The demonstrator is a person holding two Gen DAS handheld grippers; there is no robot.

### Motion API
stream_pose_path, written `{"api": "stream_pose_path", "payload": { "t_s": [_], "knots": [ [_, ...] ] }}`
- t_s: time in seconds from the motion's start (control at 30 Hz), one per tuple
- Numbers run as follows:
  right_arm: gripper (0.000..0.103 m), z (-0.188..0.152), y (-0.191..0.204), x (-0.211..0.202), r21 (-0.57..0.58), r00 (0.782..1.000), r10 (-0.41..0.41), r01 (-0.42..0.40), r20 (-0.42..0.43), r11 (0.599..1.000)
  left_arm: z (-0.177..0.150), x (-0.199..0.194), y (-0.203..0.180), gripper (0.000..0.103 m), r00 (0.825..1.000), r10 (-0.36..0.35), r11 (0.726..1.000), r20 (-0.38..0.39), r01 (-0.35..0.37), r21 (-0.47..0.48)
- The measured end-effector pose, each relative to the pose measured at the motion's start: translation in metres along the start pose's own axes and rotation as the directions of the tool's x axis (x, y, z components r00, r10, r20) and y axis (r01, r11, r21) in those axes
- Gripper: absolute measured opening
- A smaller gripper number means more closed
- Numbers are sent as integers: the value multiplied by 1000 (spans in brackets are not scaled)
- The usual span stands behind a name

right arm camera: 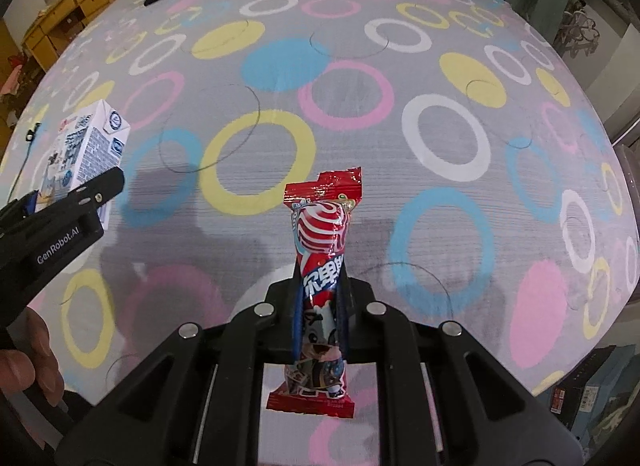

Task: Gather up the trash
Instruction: 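Lift the carton and wrapper and carry both to the trash bag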

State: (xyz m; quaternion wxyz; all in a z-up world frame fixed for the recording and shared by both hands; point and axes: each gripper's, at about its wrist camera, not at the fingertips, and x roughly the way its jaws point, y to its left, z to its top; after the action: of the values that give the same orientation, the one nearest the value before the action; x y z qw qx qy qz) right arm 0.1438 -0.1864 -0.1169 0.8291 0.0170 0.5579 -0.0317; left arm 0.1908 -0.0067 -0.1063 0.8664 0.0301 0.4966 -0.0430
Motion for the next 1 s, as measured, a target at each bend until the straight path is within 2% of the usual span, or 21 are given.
{"api": "stream_pose_path", "payload": {
  "t_s": [0.37, 0.6, 0.73, 1.0],
  "knots": [
    [13, -17, -17, -67, -13, 996, 20, -19, 85, 1000, -17, -70, -17, 63, 997, -16, 998, 71, 12, 57],
    [13, -37, -29, -120, -29, 987, 35, -31, 157, 999, -31, -121, -29, 63, 992, -68, 995, 110, 59, 84],
    [13, -53, -34, -144, -39, 983, 50, -43, 179, 998, -42, -153, -42, 63, 985, -95, 988, 145, 76, 131],
    [13, -96, -50, -183, -53, 974, 70, -60, 216, 997, -87, -194, -63, 63, 974, -164, 966, 153, 128, 223]
  ]
}}
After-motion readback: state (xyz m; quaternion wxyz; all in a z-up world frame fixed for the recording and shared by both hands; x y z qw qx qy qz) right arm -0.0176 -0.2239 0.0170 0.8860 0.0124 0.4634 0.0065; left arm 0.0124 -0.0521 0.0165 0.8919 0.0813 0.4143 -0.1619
